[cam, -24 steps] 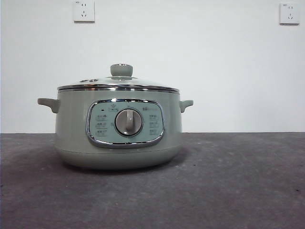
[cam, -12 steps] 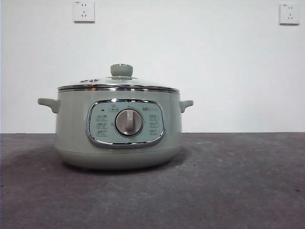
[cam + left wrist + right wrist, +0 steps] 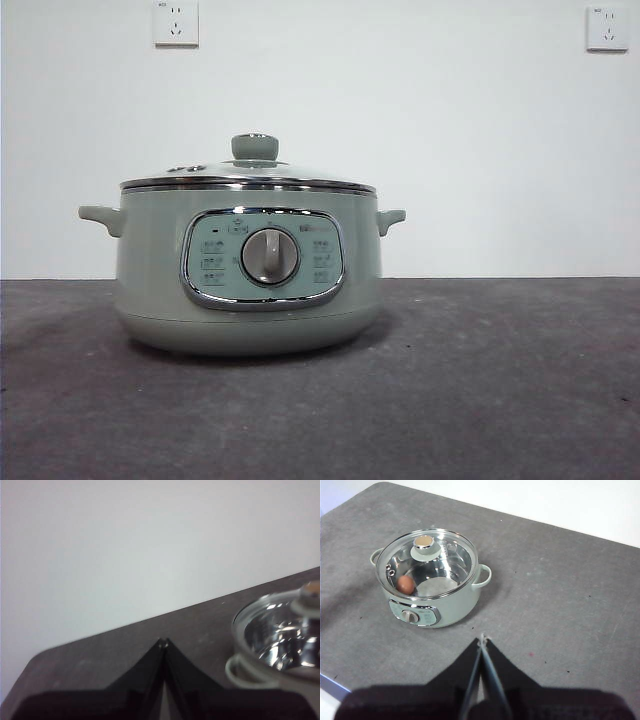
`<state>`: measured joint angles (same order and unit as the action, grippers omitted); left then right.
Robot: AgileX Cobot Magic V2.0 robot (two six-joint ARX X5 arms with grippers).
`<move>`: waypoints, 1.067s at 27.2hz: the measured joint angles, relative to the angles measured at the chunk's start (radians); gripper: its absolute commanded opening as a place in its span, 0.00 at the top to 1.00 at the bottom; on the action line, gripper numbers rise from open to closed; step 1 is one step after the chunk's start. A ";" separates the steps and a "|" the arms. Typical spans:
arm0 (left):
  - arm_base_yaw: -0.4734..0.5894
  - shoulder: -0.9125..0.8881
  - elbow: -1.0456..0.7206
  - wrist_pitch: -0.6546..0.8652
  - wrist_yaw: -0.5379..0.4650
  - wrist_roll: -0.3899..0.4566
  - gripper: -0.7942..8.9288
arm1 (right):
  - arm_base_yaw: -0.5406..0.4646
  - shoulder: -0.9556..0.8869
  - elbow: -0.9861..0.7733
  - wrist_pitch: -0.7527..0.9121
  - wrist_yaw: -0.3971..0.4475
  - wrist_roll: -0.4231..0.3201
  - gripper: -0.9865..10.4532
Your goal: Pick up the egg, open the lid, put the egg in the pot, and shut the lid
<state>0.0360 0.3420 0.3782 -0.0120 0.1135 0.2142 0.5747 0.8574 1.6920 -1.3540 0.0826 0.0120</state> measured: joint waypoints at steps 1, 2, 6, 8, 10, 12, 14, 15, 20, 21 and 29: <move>0.000 -0.033 -0.044 0.011 -0.008 -0.008 0.92 | 0.000 0.002 0.000 0.000 0.000 0.000 0.91; 0.000 -0.060 -0.088 0.024 -0.011 -0.015 0.92 | 0.000 0.004 0.000 0.000 0.000 0.000 0.91; 0.000 -0.144 -0.230 0.036 -0.039 -0.037 0.92 | 0.000 0.012 0.000 0.000 0.000 0.000 0.91; 0.000 -0.190 -0.288 0.036 -0.050 -0.060 0.92 | 0.000 0.016 0.000 0.000 0.000 0.000 0.91; 0.000 -0.235 -0.332 0.036 -0.061 -0.087 0.92 | 0.000 0.022 0.000 0.000 0.000 0.000 0.91; 0.000 -0.272 -0.359 0.030 -0.066 -0.108 0.92 | 0.000 0.024 0.000 0.000 0.000 0.000 0.91; 0.001 -0.310 -0.360 -0.034 -0.072 -0.122 0.92 | 0.000 0.029 0.000 0.000 0.000 0.000 0.91; 0.001 -0.326 -0.360 -0.058 -0.074 -0.126 0.92 | 0.000 0.029 0.000 0.000 0.000 0.000 0.91; 0.003 -0.336 -0.360 -0.132 -0.082 -0.149 0.92 | 0.000 0.040 0.000 0.000 0.000 0.000 0.91; 0.003 -0.336 -0.360 -0.148 -0.076 -0.158 0.92 | 0.000 0.043 0.000 0.000 0.000 0.000 0.91; 0.003 -0.310 -0.360 -0.159 -0.069 -0.182 0.92 | 0.000 0.070 0.000 0.000 0.000 0.000 0.91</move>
<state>0.0391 0.0322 0.0181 -0.1715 0.0448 0.0322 0.5747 0.9276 1.6920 -1.3540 0.0826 0.0120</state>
